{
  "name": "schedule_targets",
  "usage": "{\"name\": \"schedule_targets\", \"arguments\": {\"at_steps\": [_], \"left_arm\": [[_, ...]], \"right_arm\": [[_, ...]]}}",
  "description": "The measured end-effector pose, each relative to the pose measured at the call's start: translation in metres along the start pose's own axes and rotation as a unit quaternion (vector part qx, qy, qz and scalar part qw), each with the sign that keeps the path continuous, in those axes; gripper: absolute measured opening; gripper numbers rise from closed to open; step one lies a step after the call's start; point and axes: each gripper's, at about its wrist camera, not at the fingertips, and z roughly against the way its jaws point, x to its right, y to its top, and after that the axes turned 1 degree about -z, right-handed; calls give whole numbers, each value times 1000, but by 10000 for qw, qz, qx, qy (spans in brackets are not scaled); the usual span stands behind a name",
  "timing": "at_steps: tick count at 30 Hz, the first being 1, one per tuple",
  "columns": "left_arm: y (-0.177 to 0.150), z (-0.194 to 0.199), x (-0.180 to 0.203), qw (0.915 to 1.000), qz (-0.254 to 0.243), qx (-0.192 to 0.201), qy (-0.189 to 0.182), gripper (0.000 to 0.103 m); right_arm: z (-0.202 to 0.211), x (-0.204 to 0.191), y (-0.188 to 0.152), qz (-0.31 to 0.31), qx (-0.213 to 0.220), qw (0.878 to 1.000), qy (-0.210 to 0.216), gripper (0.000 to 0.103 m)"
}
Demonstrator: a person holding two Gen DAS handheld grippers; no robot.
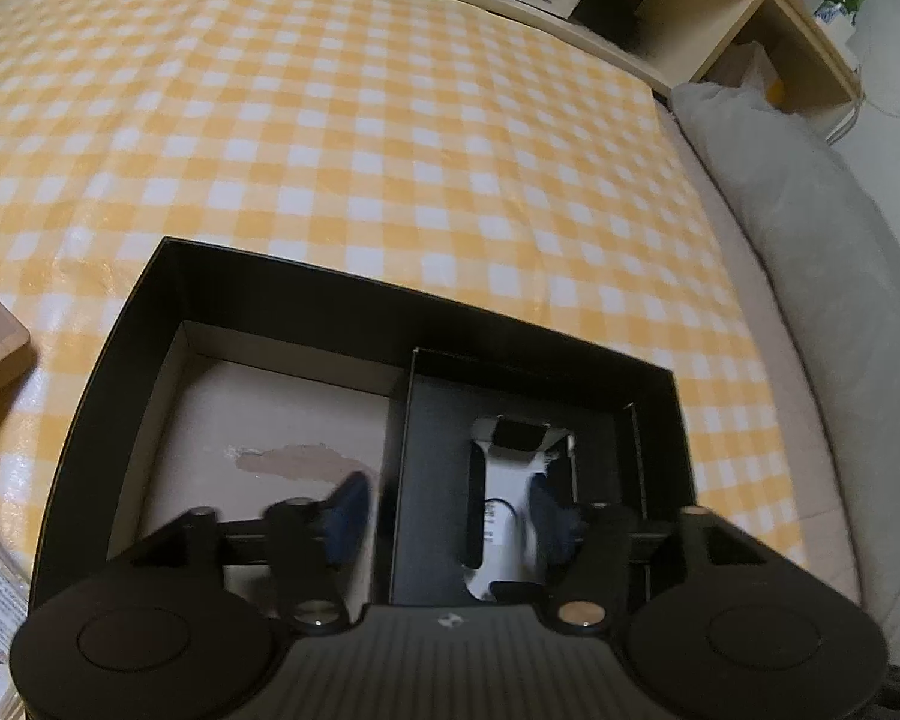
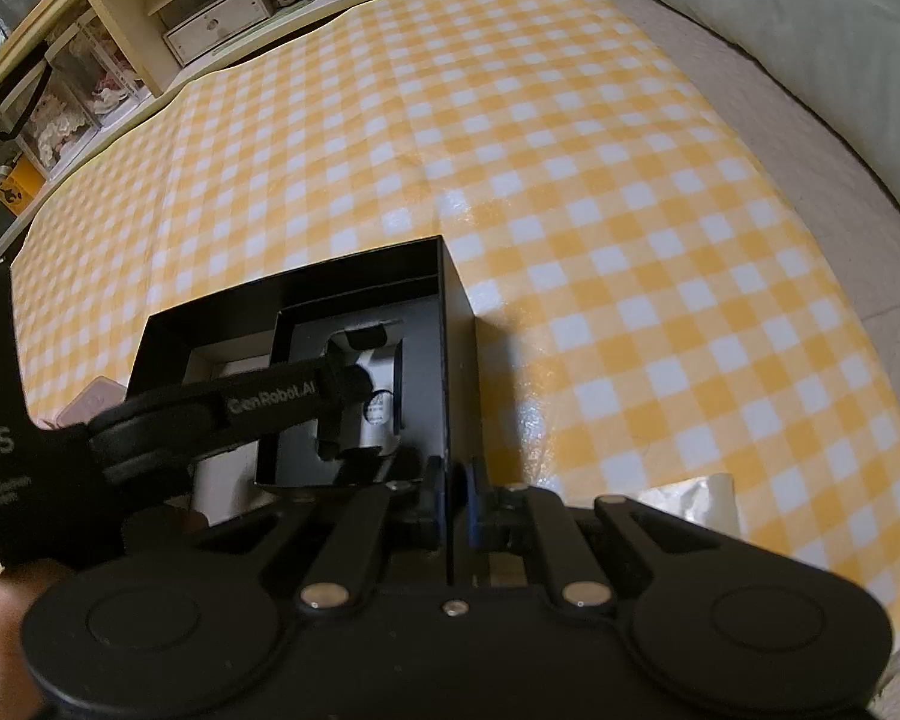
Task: Organize rigid objects
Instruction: 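Lower the small black box into the large black box with the left tool, then open the left tool and withdraw it from the large black box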
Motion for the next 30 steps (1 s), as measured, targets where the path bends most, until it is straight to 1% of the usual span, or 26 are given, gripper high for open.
{"name": "schedule_targets", "arguments": {"at_steps": [1,6,8,10,12,13,15,16,18,20,21,23,24,27,30], "left_arm": [[0,3,-1,10000,-6,24,-23,68],[3,19,-4,9997,-159,59,-161,69],[3,28,-7,9993,-315,-11,-212,69],[2,35,-7,9978,-592,-153,-263,69],[2,40,-7,9928,-1034,-411,-445,69],[0,42,-5,9887,-1305,-525,-508,69],[-6,45,1,9803,-1832,-624,-401,69],[-9,45,4,9751,-2081,-672,-356,67],[-15,41,8,9675,-2384,-787,-304,66],[-19,36,9,9636,-2501,-904,-266,58],[-19,32,9,9634,-2498,-939,-250,54],[-20,27,7,9658,-2420,-901,-225,47],[-21,25,6,9669,-2393,-857,-227,41],[-18,17,4,9685,-2298,-902,-316,38],[-20,16,9,9667,-2384,-888,-298,37]], "right_arm": [[0,0,0,0,1,10000,0,7],[0,0,0,-16,-2,10000,9,7],[0,0,0,-16,-3,10000,9,7],[0,1,0,-20,-4,10000,9,7],[0,1,0,-16,-5,10000,7,8],[0,0,0,-11,-7,10000,3,8],[0,0,0,0,-10,10000,-8,7],[0,0,0,-3,-12,10000,-12,7],[0,0,0,-11,-12,10000,-14,7],[0,0,0,-11,-12,10000,-12,7],[0,0,0,-12,-12,10000,-12,7],[0,0,0,-9,-11,10000,-11,7],[0,0,0,-5,-11,10000,-12,7],[0,0,0,-10,-13,10000,-10,7],[0,0,1,-10,-12,10000,-11,7]]}}
